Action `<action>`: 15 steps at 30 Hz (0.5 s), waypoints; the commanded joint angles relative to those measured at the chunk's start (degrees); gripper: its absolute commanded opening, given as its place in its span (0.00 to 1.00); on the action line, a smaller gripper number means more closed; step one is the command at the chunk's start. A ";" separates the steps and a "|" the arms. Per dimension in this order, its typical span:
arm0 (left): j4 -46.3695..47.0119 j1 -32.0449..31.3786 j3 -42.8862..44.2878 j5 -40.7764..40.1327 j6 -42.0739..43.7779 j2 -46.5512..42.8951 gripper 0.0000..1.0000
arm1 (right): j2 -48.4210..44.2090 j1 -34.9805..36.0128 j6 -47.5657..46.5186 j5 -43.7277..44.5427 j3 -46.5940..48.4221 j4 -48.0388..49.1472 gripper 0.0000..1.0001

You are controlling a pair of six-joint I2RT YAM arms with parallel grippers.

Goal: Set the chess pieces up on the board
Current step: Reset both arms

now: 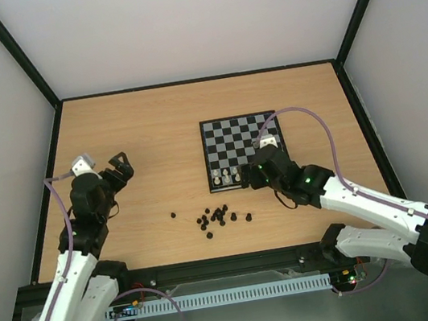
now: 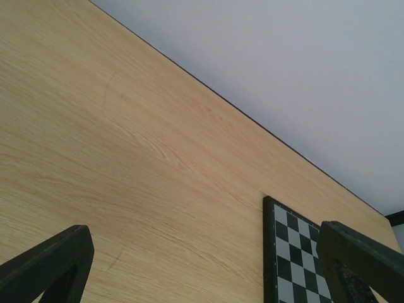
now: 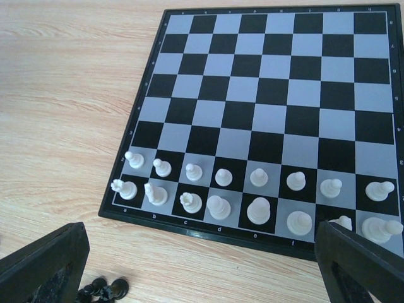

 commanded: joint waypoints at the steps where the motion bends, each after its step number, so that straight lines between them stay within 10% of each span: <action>1: 2.43 0.36 -0.94 -1.52 1.00 -0.05 1.00 | 0.05 -0.30 -0.42 0.31 -1.39 1.80 0.99; 15: 5.32 0.28 -1.39 0.50 1.44 5.44 1.00 | 2.47 -0.71 -0.34 0.09 -2.52 3.20 0.99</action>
